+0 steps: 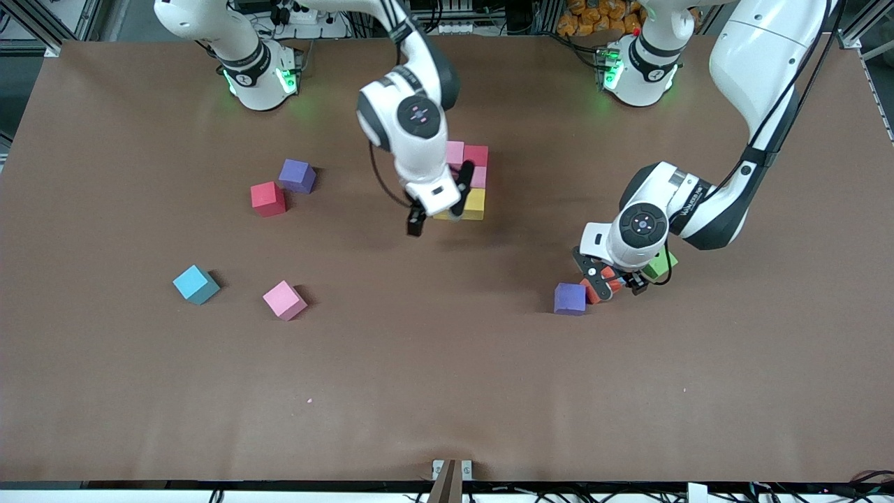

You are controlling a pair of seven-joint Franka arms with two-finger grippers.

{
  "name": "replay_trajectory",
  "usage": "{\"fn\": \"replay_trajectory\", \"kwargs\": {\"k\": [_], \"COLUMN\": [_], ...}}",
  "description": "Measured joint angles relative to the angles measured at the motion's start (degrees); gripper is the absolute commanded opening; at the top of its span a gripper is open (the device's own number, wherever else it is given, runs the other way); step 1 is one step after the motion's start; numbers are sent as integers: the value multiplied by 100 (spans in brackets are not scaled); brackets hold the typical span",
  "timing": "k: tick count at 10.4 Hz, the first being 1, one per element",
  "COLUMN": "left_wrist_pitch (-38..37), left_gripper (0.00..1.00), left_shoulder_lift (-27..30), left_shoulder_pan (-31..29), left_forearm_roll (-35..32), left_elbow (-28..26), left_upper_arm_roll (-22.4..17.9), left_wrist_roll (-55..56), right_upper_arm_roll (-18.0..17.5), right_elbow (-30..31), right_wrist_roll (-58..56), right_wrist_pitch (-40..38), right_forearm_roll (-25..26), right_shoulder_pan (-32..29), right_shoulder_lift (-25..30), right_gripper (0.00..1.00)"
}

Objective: Form number 2 with 11 blocks
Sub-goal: 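Grasp the loose pink cube with the right gripper while the left gripper holds cyan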

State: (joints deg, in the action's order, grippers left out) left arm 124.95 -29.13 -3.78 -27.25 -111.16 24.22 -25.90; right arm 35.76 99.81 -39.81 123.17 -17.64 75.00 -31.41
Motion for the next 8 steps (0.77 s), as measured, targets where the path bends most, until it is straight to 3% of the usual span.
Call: {"fn": "replay_trajectory", "kwargs": {"k": [3,6,8], "left_wrist_pitch": [4,10,35], "left_gripper": [100,100,100], "left_shoulder_lift": [-43,-78,-115], "left_shoulder_pan": [-1,-4,-5], "left_forearm_roll": [-12,-16,-19], "left_elbow": [-27,-70,-87], "left_upper_arm_roll": [-3,-21,-44], "left_wrist_roll": [-6,-7,-7], "right_upper_arm_roll": [69,75,62], "right_elbow": [91,144,204], "right_wrist_roll": [-96,-1121,-1444], "right_wrist_pitch": [-8,7,76], "right_forearm_roll": [4,5,5], "right_shoulder_pan": [-908,-2252,-2806], "right_shoulder_lift": [-25,-41,-49], "right_gripper": [100,100,100]}}
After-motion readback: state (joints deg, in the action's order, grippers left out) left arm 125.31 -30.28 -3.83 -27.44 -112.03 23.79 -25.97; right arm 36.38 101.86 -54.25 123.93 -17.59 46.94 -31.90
